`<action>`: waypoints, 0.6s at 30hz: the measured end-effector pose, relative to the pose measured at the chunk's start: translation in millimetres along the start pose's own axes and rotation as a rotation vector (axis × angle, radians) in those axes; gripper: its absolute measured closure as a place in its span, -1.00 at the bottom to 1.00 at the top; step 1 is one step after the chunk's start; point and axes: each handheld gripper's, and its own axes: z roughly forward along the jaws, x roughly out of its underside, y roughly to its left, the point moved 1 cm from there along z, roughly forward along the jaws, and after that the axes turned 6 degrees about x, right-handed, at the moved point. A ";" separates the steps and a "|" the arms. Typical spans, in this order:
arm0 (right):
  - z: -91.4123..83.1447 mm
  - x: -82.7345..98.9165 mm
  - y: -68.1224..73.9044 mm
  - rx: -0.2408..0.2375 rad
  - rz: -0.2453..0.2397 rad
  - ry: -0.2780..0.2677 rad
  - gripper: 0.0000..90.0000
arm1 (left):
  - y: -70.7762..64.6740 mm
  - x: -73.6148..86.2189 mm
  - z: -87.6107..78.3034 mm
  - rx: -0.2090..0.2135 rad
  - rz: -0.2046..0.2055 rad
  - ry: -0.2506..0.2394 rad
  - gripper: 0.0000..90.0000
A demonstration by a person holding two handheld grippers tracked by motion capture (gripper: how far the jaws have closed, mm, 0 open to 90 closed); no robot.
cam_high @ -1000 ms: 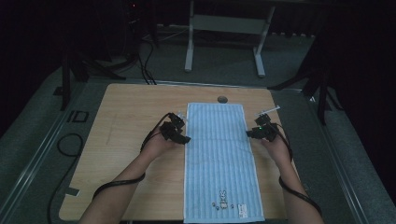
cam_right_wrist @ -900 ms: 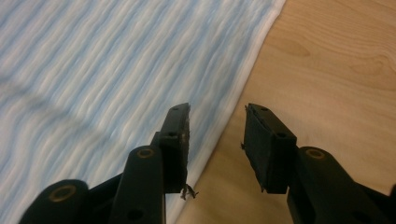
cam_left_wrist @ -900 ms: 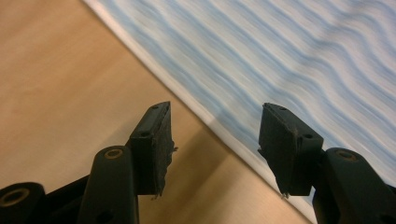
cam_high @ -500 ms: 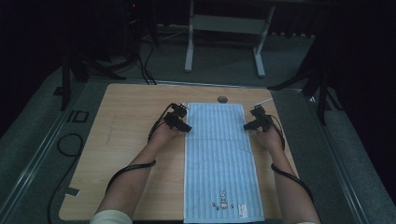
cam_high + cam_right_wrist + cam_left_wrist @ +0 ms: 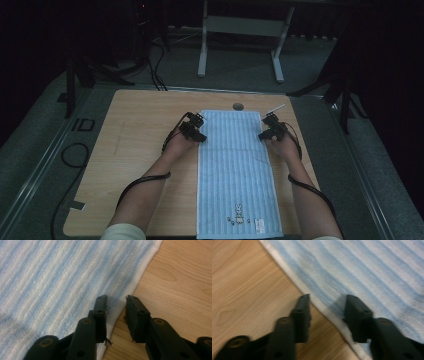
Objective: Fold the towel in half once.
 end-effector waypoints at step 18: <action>-23.2 -4.4 2.6 -0.024 -0.016 -0.082 0.97 | -7.1 -10.7 -26.9 0.060 0.026 -0.036 0.96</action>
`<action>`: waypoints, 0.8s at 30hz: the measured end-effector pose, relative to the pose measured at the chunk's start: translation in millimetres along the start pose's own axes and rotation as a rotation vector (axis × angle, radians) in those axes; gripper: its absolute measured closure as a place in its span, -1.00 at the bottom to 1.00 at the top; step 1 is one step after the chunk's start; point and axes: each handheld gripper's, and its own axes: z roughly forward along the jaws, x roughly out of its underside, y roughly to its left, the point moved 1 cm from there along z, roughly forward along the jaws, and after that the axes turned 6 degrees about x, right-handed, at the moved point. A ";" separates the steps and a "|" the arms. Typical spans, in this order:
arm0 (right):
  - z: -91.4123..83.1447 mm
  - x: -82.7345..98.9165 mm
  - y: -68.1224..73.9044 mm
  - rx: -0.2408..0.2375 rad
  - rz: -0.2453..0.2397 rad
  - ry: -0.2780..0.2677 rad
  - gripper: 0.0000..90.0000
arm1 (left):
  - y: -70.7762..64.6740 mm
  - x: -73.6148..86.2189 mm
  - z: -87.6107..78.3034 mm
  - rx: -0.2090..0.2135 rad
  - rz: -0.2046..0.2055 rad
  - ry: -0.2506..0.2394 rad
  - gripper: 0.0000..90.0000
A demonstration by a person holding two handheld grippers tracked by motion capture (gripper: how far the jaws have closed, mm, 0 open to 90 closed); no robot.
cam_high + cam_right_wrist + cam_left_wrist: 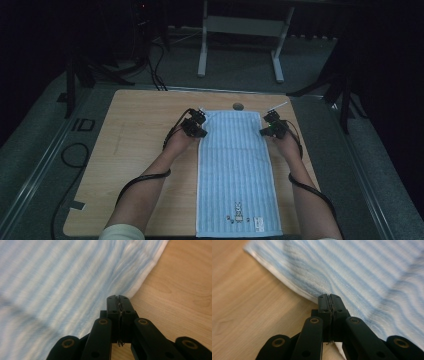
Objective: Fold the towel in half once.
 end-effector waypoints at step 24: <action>-58.4 72.7 28.3 -0.078 -0.097 -0.093 0.97 | -55.1 66.0 -31.4 0.095 0.097 0.023 0.94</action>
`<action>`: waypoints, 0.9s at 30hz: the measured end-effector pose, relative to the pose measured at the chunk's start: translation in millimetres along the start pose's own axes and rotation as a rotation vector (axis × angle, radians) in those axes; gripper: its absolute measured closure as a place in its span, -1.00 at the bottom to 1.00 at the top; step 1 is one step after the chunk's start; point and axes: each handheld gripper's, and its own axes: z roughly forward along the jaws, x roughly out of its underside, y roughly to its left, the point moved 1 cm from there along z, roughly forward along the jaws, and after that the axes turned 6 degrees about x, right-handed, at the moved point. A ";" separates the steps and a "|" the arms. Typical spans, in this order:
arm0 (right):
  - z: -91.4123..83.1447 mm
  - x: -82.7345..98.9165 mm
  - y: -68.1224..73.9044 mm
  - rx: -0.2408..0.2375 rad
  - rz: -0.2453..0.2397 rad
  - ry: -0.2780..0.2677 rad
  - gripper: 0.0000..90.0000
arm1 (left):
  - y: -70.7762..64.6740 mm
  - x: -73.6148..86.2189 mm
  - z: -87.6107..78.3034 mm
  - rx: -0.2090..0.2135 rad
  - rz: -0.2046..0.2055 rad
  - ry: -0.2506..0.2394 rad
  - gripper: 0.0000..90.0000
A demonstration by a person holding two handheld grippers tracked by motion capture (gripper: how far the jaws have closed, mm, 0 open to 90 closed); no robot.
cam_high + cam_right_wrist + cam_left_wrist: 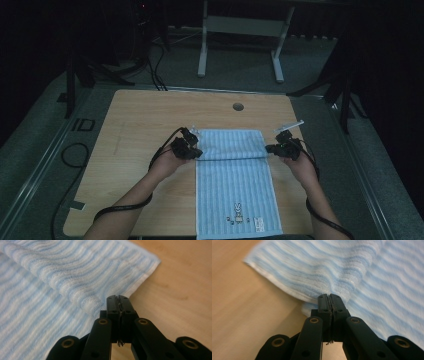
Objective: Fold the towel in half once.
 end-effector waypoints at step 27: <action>40.8 4.5 20.2 -0.027 -0.042 0.080 0.79 | 8.6 3.6 21.6 -0.012 -0.020 0.049 0.68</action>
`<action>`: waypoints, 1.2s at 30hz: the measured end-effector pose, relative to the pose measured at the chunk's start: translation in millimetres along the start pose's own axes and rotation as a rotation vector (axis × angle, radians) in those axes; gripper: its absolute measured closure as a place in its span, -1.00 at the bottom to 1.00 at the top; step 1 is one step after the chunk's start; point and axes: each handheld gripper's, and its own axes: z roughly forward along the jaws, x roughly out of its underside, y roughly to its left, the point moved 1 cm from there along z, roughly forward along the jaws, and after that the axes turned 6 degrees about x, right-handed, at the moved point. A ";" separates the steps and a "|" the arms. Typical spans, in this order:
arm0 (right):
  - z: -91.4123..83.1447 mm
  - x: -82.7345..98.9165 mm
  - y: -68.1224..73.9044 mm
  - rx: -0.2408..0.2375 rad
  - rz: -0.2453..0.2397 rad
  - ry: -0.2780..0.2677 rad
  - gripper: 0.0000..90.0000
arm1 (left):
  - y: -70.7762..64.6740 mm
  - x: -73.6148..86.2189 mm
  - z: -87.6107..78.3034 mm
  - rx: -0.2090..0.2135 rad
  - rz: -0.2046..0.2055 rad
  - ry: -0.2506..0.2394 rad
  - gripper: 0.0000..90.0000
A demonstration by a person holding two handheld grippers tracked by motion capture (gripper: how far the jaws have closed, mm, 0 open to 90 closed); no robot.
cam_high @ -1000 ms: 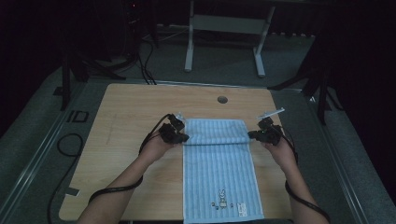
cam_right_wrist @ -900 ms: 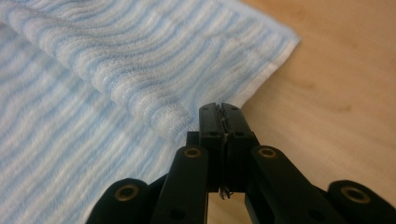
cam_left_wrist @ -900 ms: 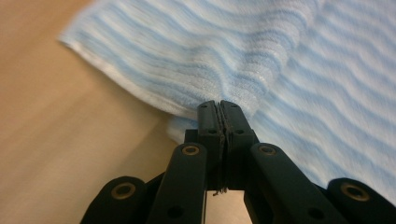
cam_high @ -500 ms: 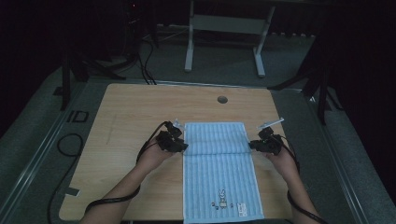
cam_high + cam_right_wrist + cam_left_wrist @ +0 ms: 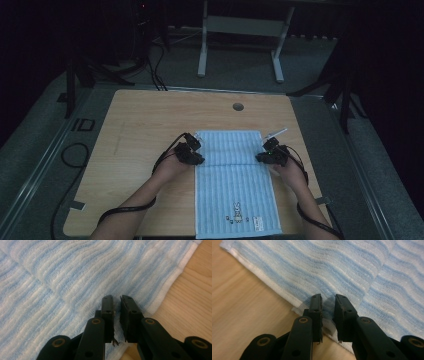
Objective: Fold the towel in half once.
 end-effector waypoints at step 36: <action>3.2 -71.5 14.3 -0.028 0.013 -0.064 0.58 | 65.7 -0.3 -40.4 -0.118 -0.114 -0.046 0.16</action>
